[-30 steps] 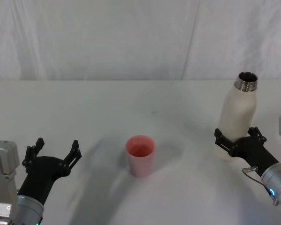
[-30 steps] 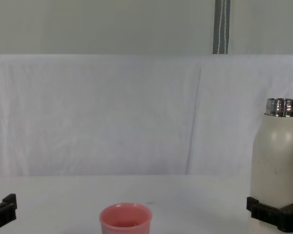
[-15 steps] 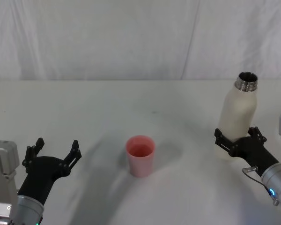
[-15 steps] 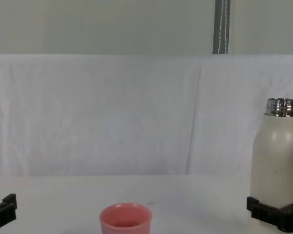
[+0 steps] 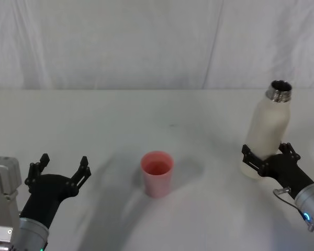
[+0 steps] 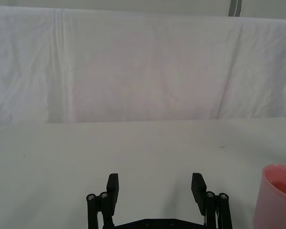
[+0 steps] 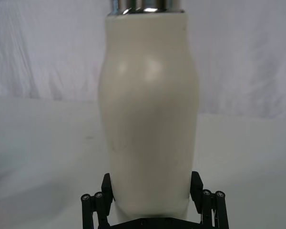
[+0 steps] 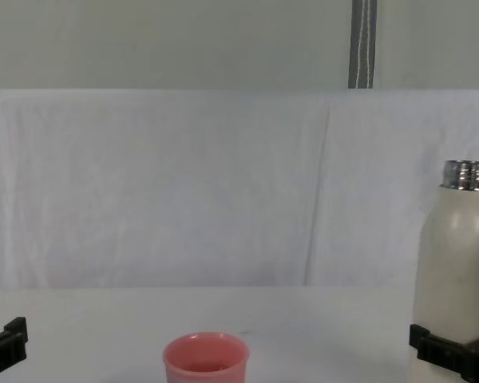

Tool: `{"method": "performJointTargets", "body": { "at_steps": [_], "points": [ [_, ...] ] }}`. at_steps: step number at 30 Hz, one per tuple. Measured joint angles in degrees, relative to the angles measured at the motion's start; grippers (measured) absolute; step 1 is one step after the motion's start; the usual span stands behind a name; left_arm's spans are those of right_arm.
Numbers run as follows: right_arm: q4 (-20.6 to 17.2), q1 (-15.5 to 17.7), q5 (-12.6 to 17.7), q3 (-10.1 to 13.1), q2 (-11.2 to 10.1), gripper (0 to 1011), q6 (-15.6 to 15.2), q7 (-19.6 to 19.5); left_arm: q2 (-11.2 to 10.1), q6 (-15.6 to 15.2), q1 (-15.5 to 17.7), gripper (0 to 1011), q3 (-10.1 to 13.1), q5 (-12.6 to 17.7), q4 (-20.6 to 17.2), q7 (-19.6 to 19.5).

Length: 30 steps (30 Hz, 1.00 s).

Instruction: Grasp the thermos with one hand and pour water into the cup lid.

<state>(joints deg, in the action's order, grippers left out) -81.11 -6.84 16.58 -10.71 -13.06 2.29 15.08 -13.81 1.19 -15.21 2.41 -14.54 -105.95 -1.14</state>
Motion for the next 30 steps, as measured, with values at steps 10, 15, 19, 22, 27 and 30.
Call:
{"method": "performJointTargets", "body": {
  "at_steps": [10, 15, 19, 22, 27, 30],
  "points": [
    [-0.20, 0.79, 0.73, 0.36, -0.75, 1000, 0.39, 0.89, 0.00, 0.00, 0.00, 1001, 0.00, 0.00, 0.00, 0.00],
    [-0.21, 1.06, 0.99, 0.44, -1.04, 1000, 0.49, 1.10, 0.00, 0.00, 0.00, 1001, 0.00, 0.00, 0.00, 0.00],
    [-0.21, 1.54, 1.28, 0.51, -1.38, 1000, 0.58, 1.35, 0.00, 0.00, 0.00, 1001, 0.00, 0.00, 0.00, 0.00],
    [-0.29, 2.00, 1.39, 0.53, -1.57, 1000, 0.59, 1.42, 0.00, 0.00, 0.00, 1001, 0.00, 0.00, 0.00, 0.00],
    [-0.83, 3.08, 1.61, 0.59, -1.97, 1000, 0.59, 1.59, 0.00, 0.00, 0.00, 1001, 0.00, 0.00, 0.00, 0.00],
    [-1.43, 4.17, 1.83, 0.74, -2.36, 1000, 0.56, 1.60, 0.00, 0.00, 0.00, 1001, 0.00, 0.00, 0.00, 0.00]
  ]
}}
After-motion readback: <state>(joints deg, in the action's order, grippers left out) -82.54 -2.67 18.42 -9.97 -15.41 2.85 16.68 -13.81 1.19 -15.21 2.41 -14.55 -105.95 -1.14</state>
